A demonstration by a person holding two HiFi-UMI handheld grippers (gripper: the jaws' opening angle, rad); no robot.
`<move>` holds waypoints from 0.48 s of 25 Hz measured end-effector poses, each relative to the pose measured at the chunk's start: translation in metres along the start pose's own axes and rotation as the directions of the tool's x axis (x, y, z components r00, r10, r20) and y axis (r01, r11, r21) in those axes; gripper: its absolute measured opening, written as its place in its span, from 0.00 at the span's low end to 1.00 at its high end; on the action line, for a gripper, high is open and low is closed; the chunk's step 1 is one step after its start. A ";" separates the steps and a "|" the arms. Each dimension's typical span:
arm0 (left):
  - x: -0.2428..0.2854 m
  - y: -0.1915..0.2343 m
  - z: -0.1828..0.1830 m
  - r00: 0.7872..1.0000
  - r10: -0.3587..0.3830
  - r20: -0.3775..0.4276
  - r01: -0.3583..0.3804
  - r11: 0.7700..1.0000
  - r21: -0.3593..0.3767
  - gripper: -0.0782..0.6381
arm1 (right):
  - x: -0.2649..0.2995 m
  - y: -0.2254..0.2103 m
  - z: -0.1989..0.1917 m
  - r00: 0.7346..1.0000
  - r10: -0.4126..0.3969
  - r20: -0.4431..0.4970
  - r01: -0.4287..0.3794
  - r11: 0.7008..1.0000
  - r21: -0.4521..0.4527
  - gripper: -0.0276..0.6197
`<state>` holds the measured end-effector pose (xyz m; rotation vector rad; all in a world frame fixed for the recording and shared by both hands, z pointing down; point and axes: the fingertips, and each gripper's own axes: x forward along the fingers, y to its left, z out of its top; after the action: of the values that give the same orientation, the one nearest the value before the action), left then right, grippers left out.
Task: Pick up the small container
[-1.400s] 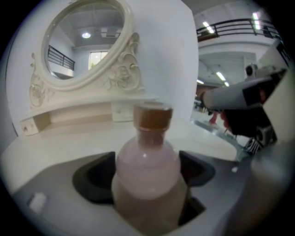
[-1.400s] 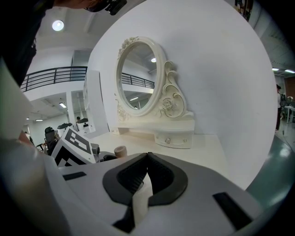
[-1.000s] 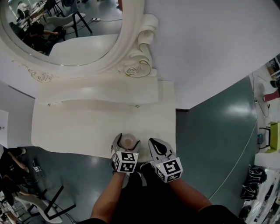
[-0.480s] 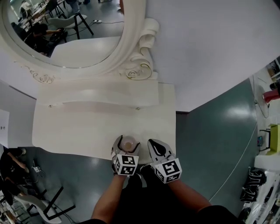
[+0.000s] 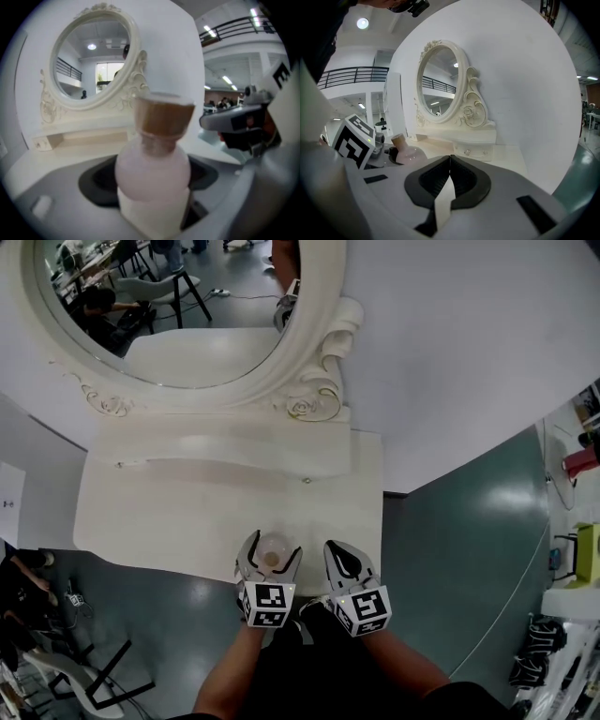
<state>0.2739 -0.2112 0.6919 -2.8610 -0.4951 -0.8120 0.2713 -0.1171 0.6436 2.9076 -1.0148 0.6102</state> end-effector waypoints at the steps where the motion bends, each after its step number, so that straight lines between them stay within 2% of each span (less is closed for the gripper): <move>1: -0.005 0.003 0.008 1.000 0.006 0.017 -0.006 1.000 -0.002 0.67 | 0.001 0.001 0.004 1.000 0.002 0.007 -0.002 1.000 -0.006 0.05; 6: -0.032 0.018 0.042 0.996 0.024 0.088 -0.024 1.000 -0.009 0.67 | 0.005 0.008 0.031 0.998 -0.004 0.066 0.007 0.999 -0.044 0.05; 12: -0.068 0.034 0.081 0.983 0.051 0.177 -0.049 0.999 -0.015 0.67 | 0.002 0.022 0.084 0.984 -0.009 0.179 0.028 0.994 -0.101 0.05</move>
<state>0.2707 -0.2449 0.5863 -2.9584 -0.4379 -0.5557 0.2894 -0.1465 0.5637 2.9172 -1.0006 0.2911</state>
